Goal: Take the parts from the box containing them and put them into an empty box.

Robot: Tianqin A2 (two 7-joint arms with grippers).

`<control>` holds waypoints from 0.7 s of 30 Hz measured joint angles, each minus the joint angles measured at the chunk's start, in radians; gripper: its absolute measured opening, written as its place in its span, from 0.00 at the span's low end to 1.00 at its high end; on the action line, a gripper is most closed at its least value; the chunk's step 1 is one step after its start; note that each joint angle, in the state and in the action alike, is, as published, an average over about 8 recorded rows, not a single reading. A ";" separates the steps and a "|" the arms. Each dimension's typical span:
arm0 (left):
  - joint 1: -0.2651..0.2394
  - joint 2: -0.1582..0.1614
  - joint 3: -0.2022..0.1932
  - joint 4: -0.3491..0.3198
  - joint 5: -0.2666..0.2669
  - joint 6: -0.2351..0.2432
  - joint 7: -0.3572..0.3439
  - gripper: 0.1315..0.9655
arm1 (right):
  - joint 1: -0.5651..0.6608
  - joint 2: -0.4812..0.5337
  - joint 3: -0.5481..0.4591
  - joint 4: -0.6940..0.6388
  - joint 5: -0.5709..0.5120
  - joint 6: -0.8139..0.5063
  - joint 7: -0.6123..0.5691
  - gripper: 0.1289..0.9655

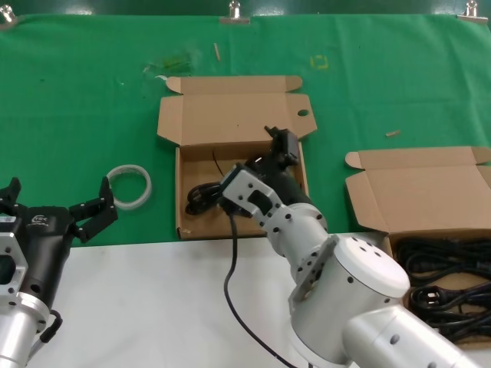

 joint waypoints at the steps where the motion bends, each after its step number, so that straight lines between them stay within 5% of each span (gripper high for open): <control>1: 0.000 0.000 0.000 0.000 0.000 0.000 0.000 1.00 | -0.008 0.000 0.011 0.004 -0.012 -0.008 0.020 0.68; 10: 0.000 0.000 0.000 0.000 0.000 0.000 0.000 1.00 | -0.082 0.000 0.112 0.044 -0.125 -0.085 0.203 0.87; 21: 0.000 0.000 0.000 0.000 0.000 0.000 0.000 1.00 | -0.174 0.000 0.239 0.093 -0.266 -0.180 0.430 0.98</control>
